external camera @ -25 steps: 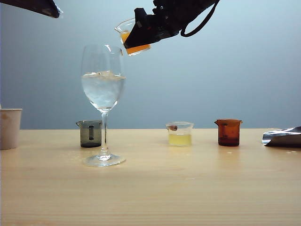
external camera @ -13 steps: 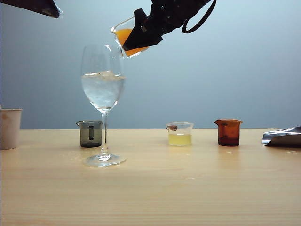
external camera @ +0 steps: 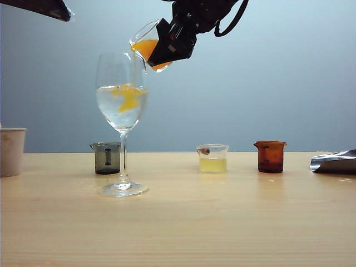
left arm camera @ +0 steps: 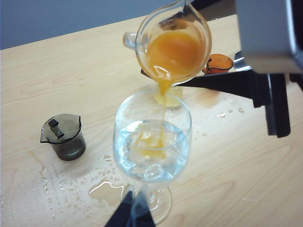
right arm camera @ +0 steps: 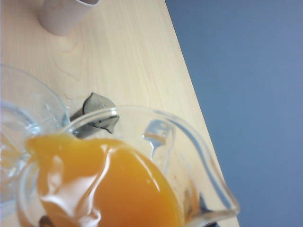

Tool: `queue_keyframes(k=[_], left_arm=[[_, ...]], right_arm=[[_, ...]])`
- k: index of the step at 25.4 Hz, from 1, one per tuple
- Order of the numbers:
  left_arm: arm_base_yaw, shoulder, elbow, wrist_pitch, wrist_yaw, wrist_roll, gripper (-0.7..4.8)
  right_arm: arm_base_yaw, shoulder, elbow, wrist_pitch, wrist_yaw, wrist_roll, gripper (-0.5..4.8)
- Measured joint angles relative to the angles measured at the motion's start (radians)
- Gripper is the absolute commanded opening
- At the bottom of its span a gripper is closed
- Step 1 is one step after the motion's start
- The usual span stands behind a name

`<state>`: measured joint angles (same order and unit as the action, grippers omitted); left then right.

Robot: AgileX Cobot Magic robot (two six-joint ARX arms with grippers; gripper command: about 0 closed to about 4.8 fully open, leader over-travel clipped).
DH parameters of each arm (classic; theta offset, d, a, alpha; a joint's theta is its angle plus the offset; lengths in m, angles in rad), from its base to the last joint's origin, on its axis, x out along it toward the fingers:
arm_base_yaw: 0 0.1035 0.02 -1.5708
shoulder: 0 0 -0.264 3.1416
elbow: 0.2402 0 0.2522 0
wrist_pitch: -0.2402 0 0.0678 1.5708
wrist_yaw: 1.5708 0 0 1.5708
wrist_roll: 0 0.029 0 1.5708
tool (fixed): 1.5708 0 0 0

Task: Pick up the second measuring cup from the left, pour the orange juice inside into the goblet, and finally put the measuring cup back in its original place.

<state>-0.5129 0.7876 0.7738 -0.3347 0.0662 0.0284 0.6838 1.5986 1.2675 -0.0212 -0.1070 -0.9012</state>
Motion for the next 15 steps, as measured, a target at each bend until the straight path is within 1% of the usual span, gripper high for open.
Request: queue_keyframes(k=[3,6,12,15], left_arm=[[0.000,0.000,0.000,0.000,0.000,0.000,-0.05],[0.000,0.000,0.000,0.000,0.000,0.000,-0.05],[0.000,0.000,0.000,0.000,0.000,0.000,-0.05],[0.000,0.000,0.000,0.000,0.000,0.000,-0.05]], right_arm=[[0.006,0.000,0.000,0.001,0.040,-0.037,1.43],[0.010,0.000,0.000,0.001,0.048,-0.063,1.43],[0.026,0.000,0.000,0.011,0.086,-0.078,1.42],[0.034,0.000,0.000,0.016,0.088,-0.100,1.21]])
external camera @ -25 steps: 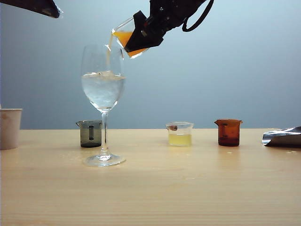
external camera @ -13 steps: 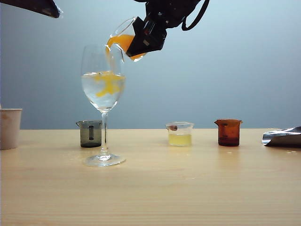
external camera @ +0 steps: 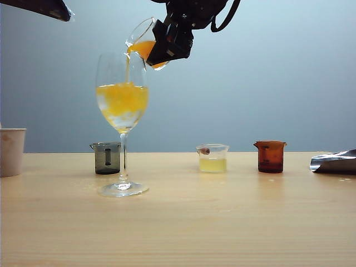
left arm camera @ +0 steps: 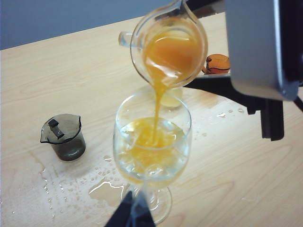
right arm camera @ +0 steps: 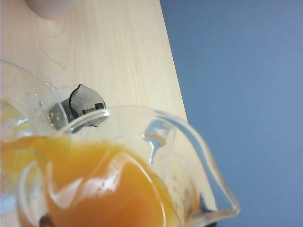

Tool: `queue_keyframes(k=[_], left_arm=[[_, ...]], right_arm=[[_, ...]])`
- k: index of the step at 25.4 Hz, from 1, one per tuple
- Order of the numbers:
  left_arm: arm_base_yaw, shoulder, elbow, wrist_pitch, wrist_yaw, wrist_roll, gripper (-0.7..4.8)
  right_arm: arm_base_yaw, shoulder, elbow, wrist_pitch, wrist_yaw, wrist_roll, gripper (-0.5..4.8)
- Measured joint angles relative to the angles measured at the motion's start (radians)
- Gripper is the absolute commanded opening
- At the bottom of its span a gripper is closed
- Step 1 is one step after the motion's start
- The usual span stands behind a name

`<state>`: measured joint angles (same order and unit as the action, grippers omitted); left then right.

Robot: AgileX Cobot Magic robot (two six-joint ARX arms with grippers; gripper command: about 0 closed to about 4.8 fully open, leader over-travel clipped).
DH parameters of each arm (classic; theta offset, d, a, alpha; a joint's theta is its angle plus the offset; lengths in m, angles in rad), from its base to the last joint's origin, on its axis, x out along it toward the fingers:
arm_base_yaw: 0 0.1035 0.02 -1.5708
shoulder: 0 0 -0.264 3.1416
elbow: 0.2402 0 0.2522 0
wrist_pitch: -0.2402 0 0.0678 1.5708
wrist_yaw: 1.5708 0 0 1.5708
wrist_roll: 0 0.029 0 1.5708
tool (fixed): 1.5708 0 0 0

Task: Pick up the second measuring cup from the left, pour the orange juice inside into the goblet, and finally put the measuring cup back in its original place.

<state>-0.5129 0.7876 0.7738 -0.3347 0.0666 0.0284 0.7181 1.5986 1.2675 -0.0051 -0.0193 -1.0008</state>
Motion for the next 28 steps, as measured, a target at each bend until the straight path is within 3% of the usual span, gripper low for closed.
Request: queue_keyframes(k=[20,28], left_arm=[[0.000,0.000,0.000,0.000,0.000,0.000,-0.05],[0.000,0.001,0.000,0.000,0.000,0.000,-0.05]], right_arm=[[0.022,-0.029,0.000,0.010,0.044,-0.024,1.15],[0.037,-0.032,0.000,-0.023,0.079,-0.117,1.15]])
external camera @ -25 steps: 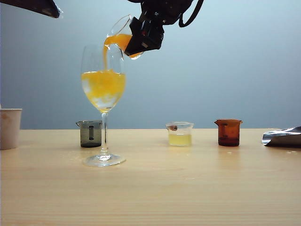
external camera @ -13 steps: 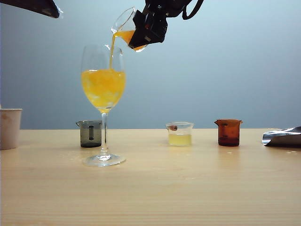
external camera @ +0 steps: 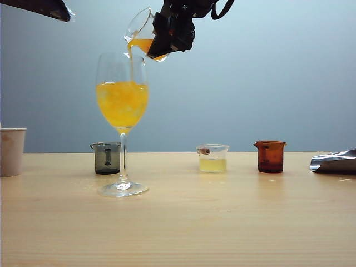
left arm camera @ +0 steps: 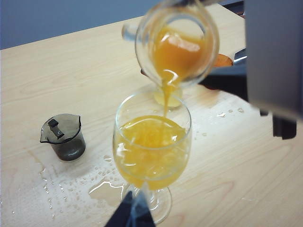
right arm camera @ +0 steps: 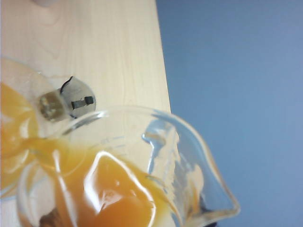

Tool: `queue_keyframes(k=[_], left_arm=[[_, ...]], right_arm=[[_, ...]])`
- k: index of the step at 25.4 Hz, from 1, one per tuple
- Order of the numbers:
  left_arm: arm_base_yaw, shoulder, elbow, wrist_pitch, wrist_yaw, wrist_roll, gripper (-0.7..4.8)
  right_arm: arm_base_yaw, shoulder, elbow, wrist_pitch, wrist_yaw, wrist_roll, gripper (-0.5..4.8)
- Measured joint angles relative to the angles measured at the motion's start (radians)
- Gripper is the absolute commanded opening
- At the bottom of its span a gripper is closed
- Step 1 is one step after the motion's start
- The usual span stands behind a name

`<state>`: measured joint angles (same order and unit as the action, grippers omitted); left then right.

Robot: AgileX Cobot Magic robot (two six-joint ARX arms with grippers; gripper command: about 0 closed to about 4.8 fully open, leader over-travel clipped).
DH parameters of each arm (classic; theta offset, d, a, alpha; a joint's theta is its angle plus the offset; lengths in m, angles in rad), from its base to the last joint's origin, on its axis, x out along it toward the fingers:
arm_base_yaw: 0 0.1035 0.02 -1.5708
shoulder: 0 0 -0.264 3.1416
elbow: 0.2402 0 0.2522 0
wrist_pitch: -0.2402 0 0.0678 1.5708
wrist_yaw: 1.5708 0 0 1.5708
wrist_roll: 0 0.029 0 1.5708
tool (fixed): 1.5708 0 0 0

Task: Pick up the second measuring cup from the left, pour the orange juice inside into the goblet, and finally put the measuring cup back in its original place.

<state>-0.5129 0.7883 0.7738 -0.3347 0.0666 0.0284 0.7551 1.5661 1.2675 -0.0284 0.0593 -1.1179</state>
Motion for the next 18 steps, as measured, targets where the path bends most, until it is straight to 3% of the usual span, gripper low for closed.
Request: queue_keyframes(k=[18], left_arm=[[0.000,0.000,0.000,-0.003,0.000,0.000,-0.05]], right_arm=[[0.035,-0.004,0.001,0.012,0.105,-0.097,1.15]])
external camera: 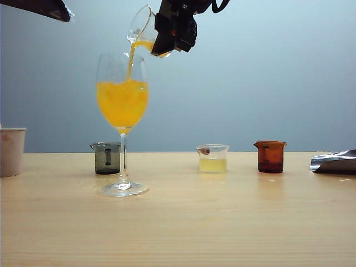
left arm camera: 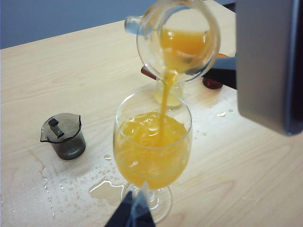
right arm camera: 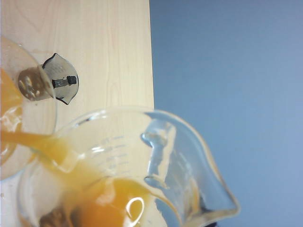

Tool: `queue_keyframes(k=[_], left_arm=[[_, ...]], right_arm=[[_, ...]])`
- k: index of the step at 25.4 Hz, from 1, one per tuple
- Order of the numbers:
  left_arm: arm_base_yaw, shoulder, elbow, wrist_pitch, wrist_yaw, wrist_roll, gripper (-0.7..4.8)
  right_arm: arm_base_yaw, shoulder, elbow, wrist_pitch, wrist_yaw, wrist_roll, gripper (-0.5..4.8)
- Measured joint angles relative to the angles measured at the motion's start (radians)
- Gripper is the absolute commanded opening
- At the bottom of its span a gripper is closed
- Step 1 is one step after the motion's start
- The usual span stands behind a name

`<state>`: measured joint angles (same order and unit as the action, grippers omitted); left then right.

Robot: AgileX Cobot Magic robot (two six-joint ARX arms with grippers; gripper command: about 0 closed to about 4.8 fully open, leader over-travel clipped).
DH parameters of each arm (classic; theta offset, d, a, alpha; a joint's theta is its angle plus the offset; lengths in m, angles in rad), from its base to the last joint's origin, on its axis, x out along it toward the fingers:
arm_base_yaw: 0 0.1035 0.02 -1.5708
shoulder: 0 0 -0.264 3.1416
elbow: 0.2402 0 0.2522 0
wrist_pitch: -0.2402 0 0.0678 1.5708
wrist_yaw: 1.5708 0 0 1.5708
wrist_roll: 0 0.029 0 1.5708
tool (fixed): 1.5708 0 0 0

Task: Pick up the second measuring cup from the left, pour the orange juice inside into the goblet, and finally put the measuring cup back in its original place.

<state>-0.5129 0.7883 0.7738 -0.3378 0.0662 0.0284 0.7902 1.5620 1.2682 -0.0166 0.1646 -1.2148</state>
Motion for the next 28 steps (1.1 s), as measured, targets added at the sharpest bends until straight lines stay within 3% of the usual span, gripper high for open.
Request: queue_keyframes(k=[28], left_arm=[[0.000,0.000,0.000,-0.055,0.000,0.000,-0.05]], right_arm=[[0.015,0.000,-0.001,0.071,0.019,-0.197,1.15]])
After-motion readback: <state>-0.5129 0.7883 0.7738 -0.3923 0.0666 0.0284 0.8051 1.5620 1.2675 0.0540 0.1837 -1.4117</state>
